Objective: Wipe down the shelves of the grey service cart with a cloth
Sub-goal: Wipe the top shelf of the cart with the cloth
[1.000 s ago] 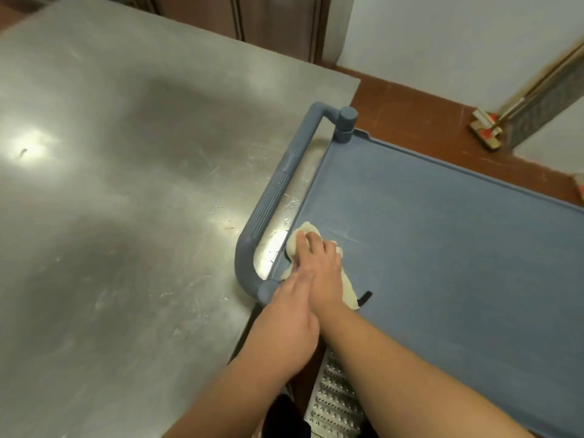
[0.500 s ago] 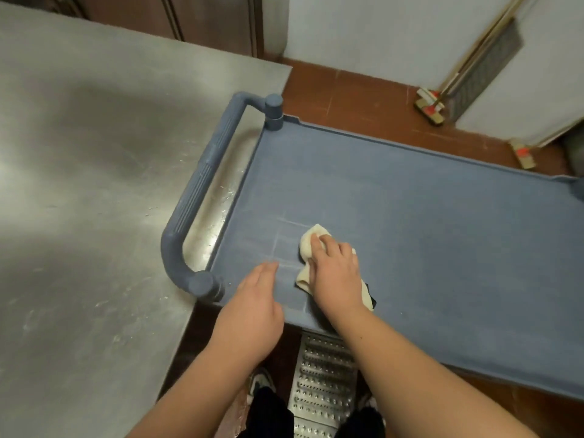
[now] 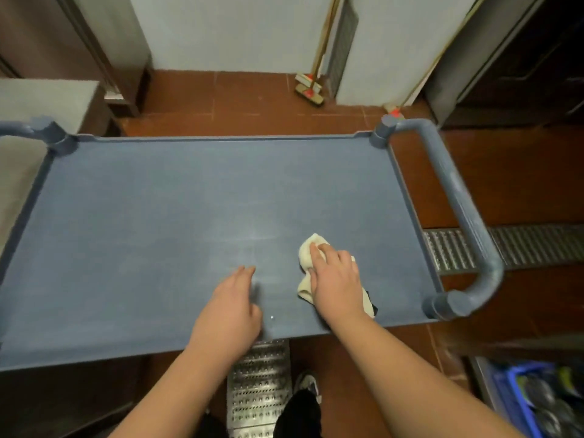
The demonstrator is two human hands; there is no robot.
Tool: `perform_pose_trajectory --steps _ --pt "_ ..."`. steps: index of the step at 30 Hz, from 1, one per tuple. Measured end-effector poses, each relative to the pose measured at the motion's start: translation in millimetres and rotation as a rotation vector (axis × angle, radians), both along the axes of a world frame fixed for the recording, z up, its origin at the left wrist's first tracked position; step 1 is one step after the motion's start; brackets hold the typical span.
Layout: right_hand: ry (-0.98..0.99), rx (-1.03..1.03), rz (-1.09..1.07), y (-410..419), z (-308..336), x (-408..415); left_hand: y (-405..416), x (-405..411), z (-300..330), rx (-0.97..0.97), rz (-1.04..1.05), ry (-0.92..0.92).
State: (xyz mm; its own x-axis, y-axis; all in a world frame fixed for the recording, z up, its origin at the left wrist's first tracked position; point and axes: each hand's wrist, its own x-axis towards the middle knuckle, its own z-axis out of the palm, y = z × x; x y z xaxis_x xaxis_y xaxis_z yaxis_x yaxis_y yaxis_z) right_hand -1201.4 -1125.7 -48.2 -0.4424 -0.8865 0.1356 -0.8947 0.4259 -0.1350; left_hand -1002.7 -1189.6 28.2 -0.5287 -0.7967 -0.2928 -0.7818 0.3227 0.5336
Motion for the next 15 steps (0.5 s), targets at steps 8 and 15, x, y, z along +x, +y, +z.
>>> perform_pose_trajectory --steps 8,15 --pt "-0.014 0.059 -0.297 75.8 16.9 -112.7 46.9 -99.5 -2.7 0.014 -0.135 -0.02" --pt "-0.076 0.107 -0.375 80.9 17.0 -117.5 45.4 -100.3 1.5 -0.04 -0.143 -0.011"
